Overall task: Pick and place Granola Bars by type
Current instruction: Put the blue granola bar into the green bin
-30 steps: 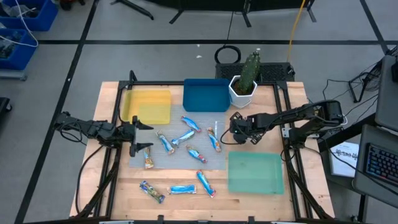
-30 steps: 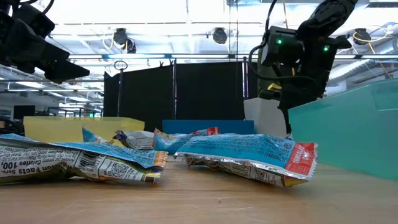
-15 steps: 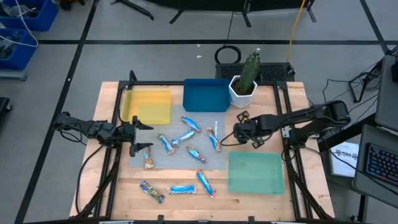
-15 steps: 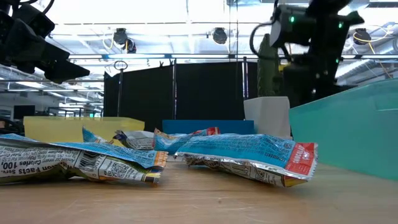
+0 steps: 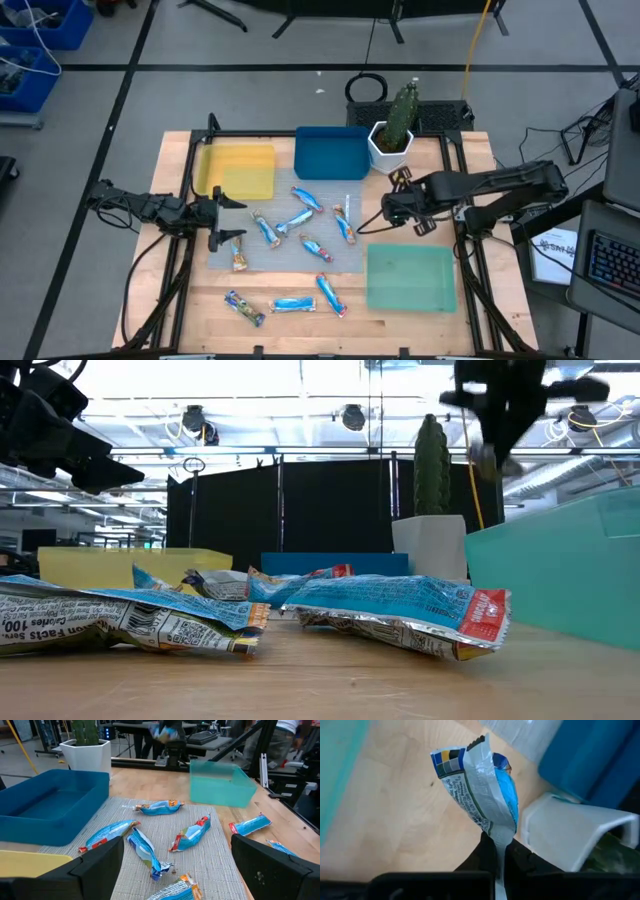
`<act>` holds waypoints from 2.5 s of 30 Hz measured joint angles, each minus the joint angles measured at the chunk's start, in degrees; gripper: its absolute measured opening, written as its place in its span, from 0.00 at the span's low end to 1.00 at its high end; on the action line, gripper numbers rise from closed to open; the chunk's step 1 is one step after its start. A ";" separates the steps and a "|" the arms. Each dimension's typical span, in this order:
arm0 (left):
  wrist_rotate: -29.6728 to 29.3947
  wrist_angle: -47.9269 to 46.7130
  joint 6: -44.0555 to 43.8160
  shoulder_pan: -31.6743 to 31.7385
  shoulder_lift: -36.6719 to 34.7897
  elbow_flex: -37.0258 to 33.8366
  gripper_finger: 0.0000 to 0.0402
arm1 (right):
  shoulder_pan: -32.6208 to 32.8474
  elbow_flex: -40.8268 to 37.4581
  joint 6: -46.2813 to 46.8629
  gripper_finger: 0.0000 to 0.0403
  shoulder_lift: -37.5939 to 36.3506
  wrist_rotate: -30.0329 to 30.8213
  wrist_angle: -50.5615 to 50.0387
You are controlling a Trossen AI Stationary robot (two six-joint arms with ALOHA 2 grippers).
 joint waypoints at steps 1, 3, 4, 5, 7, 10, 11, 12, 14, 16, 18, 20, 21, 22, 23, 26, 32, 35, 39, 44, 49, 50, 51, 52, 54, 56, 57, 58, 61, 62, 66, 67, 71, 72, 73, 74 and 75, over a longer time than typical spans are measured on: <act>0.00 0.00 0.01 0.01 0.00 -0.01 0.91 | 0.59 1.82 0.73 0.00 0.02 -0.02 -1.62; 0.00 0.00 0.04 -0.01 0.00 0.00 0.91 | 1.85 5.14 2.24 0.00 0.06 -0.01 -4.85; 0.00 0.00 0.00 -0.01 0.00 0.00 0.91 | 2.41 6.50 3.11 0.00 0.05 -0.02 -6.31; 0.00 0.00 0.00 -0.01 0.00 0.00 0.91 | 2.99 7.69 3.87 0.00 0.03 -0.02 -7.65; 0.00 0.00 0.04 -0.01 0.00 0.00 0.91 | 4.19 9.66 5.20 0.00 0.02 -0.02 -10.17; 0.00 0.00 0.00 -0.01 0.00 0.00 0.91 | 6.25 11.72 6.92 0.00 0.05 -0.05 -11.71; 0.00 0.01 0.02 0.00 0.00 -0.02 0.91 | 7.03 12.44 7.31 0.00 0.04 -0.27 -11.70; 0.00 0.00 0.04 -0.01 0.00 0.00 0.91 | 7.98 13.28 7.61 0.00 0.07 -0.37 -11.65; 0.00 0.00 -0.01 0.00 0.00 -0.01 0.91 | 9.97 15.16 8.03 0.00 0.11 -0.32 -11.46; 0.00 0.00 0.04 -0.01 0.00 0.00 0.91 | 11.59 17.56 8.77 0.00 0.90 -0.37 -11.52; 0.00 0.00 0.00 0.01 0.00 0.00 0.91 | 13.42 19.46 9.79 0.00 1.47 -0.49 -11.58; 0.00 0.00 0.02 0.00 0.00 0.00 0.91 | 15.49 21.21 10.57 0.00 2.29 -0.34 -11.36; 0.00 0.02 0.04 0.00 0.00 0.00 0.91 | 16.53 21.83 10.58 0.00 2.72 -0.48 -11.39; 0.00 0.02 0.03 0.01 0.00 0.00 0.91 | 17.83 22.32 10.72 0.00 3.18 -0.81 -11.49; 0.00 0.01 0.01 0.00 0.00 0.00 0.91 | 19.16 22.75 11.19 0.00 3.52 -2.02 -11.53; 0.00 0.00 0.04 0.01 0.00 0.00 0.91 | 23.08 23.71 13.57 0.00 4.89 -5.00 -11.39; 0.00 0.01 0.02 -0.01 0.00 0.00 0.91 | 31.32 23.73 16.22 0.00 6.87 -6.77 -11.53; 0.00 0.00 0.02 -0.01 0.04 0.00 0.91 | 34.72 23.73 17.31 0.00 7.76 -9.44 -11.47; 0.00 0.00 0.00 0.01 0.04 0.00 0.91 | 38.62 23.72 19.11 0.00 8.73 -12.69 -11.53; 0.00 0.02 0.00 0.01 0.04 0.00 0.91 | 42.88 23.69 15.09 0.00 9.68 -15.53 -11.63; 0.01 0.00 0.00 -0.01 0.04 0.00 0.91 | 45.26 23.57 9.23 0.00 9.72 -15.19 -11.53; 0.00 0.01 0.04 -0.01 0.04 0.00 0.91 | 45.52 23.13 8.47 0.00 9.68 -14.96 -11.43; 0.00 0.02 0.04 0.00 0.04 0.00 0.91 | 45.66 22.48 7.53 0.00 9.68 -14.64 -11.42; 0.00 0.01 0.01 0.01 0.04 -0.01 0.91 | 45.83 21.56 6.48 0.00 9.69 -13.64 -11.44; 0.00 0.02 0.01 -0.01 0.04 0.00 0.91 | 46.14 19.40 4.09 0.00 9.73 -11.50 -11.55; 0.00 0.02 0.04 0.01 0.04 0.00 0.91 | 46.10 16.94 2.59 0.00 9.64 -10.50 -11.40; 0.00 0.02 0.00 -0.01 0.04 0.00 0.91 | 46.08 15.50 2.37 0.00 9.49 -10.56 -11.33; 0.00 0.00 0.00 0.01 0.04 0.00 0.91 | 45.99 13.89 2.30 0.00 9.32 -10.54 -11.04; 0.00 0.00 0.04 0.00 0.04 0.00 0.91 | 45.19 8.50 2.02 0.00 9.22 -10.81 -10.57; 0.00 0.00 0.00 -0.01 0.04 0.00 0.91 | 45.15 6.57 2.05 0.00 9.10 -10.79 -10.09; 0.00 0.02 0.03 0.01 0.04 -0.02 0.91 | 44.68 -1.20 2.25 0.00 7.91 -10.91 -5.09; 0.00 0.01 0.01 0.00 0.04 0.00 0.91 | 44.59 -3.20 2.25 0.00 7.62 -10.98 -3.66; 0.02 0.01 0.02 0.01 0.04 0.00 0.91 | 44.14 -9.90 3.26 0.00 6.99 -11.00 0.42; 0.00 0.02 0.00 0.01 0.04 0.00 0.91 | 44.13 -11.47 3.80 0.00 7.03 -11.46 1.42; 0.02 0.00 0.00 -0.01 0.04 0.00 0.91 | 44.09 -12.97 4.37 0.00 7.04 -12.46 2.68; 0.00 0.02 0.04 0.01 0.04 -0.01 0.91 | 44.09 -14.50 5.13 0.00 7.04 -13.56 4.06; 0.00 0.02 0.04 0.01 0.04 0.00 0.91 | 44.11 -15.97 6.01 0.00 7.04 -14.04 5.54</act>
